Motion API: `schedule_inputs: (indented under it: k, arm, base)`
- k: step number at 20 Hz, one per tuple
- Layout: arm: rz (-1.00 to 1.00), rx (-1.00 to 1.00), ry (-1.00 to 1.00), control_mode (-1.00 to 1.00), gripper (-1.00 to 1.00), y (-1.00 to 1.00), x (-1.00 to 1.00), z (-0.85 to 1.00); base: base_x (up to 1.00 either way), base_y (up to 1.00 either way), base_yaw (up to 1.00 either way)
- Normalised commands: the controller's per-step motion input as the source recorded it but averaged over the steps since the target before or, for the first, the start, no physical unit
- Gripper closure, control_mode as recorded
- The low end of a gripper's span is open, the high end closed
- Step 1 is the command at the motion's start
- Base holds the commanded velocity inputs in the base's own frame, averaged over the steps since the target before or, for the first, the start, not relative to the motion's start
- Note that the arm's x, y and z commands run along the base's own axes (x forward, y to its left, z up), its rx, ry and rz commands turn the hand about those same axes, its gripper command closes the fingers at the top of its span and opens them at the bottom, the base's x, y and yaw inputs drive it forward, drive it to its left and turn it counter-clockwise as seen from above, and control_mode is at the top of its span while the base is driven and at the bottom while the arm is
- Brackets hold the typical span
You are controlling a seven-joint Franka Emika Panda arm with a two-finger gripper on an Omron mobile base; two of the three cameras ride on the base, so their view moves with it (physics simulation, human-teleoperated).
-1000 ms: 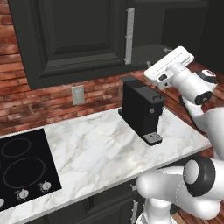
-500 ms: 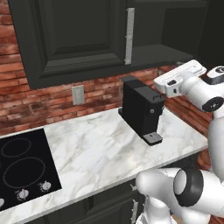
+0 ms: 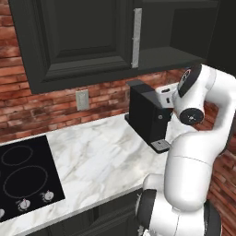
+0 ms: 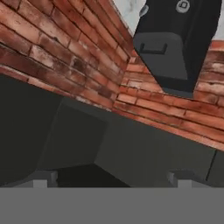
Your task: Pick the avocado and bread from the counter and place them on the plate. Then pick the jam from the cabinet and place it next to the plate. Lastly close the cabinet door.
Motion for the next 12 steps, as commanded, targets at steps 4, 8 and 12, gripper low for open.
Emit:
schedule_inputs:
  k: [4,8,12]
  arm:
    - [-0.03,0.06,0.11,-1.00,-1.00,-0.34,-0.68,0.34]
    - [0.08,0.01,-0.02,-1.00,-1.00,-0.42,-0.36,0.37]
    - [0.32,0.00,-0.18,-1.00,-1.00,-0.48,-0.40,0.46]
  base:
    - [0.00,0.00,0.00]
    - [0.00,0.00,0.00]
    - [0.00,0.00,0.00]
